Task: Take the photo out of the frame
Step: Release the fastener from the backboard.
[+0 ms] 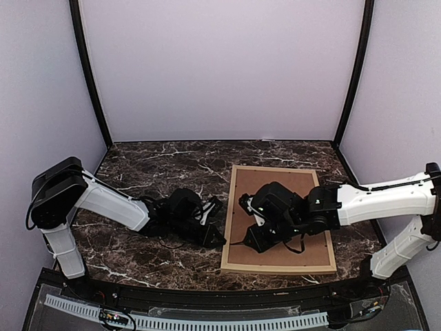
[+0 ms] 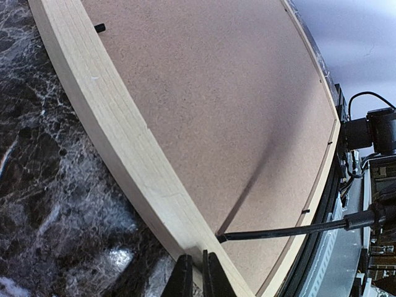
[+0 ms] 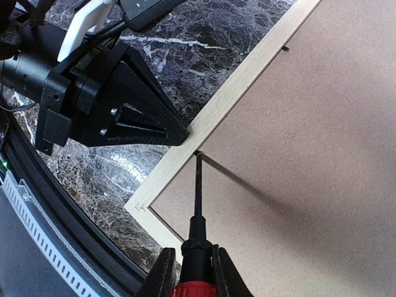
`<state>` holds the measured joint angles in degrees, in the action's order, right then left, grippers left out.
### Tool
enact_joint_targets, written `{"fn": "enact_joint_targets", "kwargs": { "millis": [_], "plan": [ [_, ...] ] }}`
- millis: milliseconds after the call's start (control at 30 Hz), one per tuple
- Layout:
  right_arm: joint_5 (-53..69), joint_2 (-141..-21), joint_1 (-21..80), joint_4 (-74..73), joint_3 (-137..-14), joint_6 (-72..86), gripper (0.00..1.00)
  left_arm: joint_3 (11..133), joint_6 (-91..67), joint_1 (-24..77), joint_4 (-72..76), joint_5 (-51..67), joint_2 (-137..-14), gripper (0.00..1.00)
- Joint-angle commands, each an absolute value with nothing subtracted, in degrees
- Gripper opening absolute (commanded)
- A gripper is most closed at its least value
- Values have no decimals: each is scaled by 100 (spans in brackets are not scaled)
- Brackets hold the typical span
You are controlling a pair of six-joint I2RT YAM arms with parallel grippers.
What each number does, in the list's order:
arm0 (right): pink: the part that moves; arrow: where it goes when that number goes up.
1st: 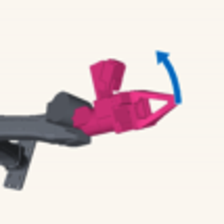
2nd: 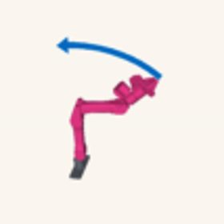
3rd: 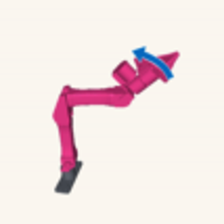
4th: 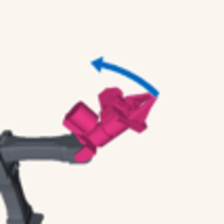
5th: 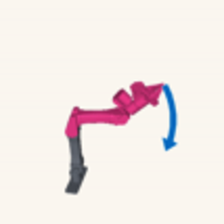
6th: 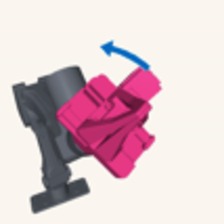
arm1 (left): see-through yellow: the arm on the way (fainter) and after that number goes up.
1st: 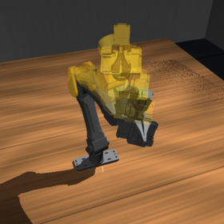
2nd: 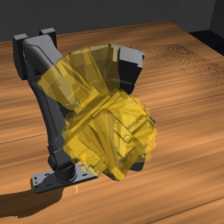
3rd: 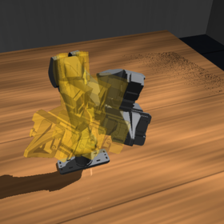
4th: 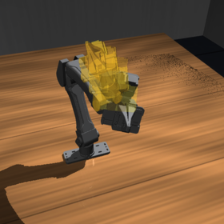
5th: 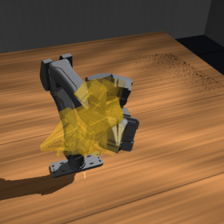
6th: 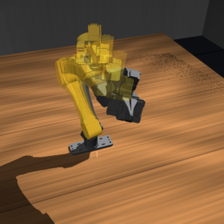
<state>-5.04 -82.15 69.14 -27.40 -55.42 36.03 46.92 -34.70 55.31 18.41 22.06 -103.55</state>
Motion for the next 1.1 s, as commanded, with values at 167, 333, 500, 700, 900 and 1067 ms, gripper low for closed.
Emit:
{"fn": "enact_joint_targets", "kwargs": {
  "millis": [167, 333, 500, 700, 900, 1067],
  "plan": [
    [-184, -8321, 7241, -600, -6124, 3204, 0, 4710, -3330, 5858, 1652, 2287, -10854, 8],
    [-175, -8332, 7349, -449, -6205, 3059, 0, 4711, -3333, 5862, 1661, 2291, -10865, 8],
    [-217, -8397, 7459, -378, -6333, 2950, 0, 4711, -3327, 5862, 1646, 2276, -10885, 7],
    [-224, -8284, 7553, -139, -6268, 2847, 0, 4704, -3331, 5862, 1616, 2250, -10893, 7],
    [-182, -8138, 7600, -23, -6197, 2722, 0, 4725, -3342, 5862, 1606, 2224, -10918, 7],
    [-153, -8082, 7677, 194, -6205, 2607, 0, 4744, -3366, 5862, 1597, 2217, -10937, 7]
  ]
}}
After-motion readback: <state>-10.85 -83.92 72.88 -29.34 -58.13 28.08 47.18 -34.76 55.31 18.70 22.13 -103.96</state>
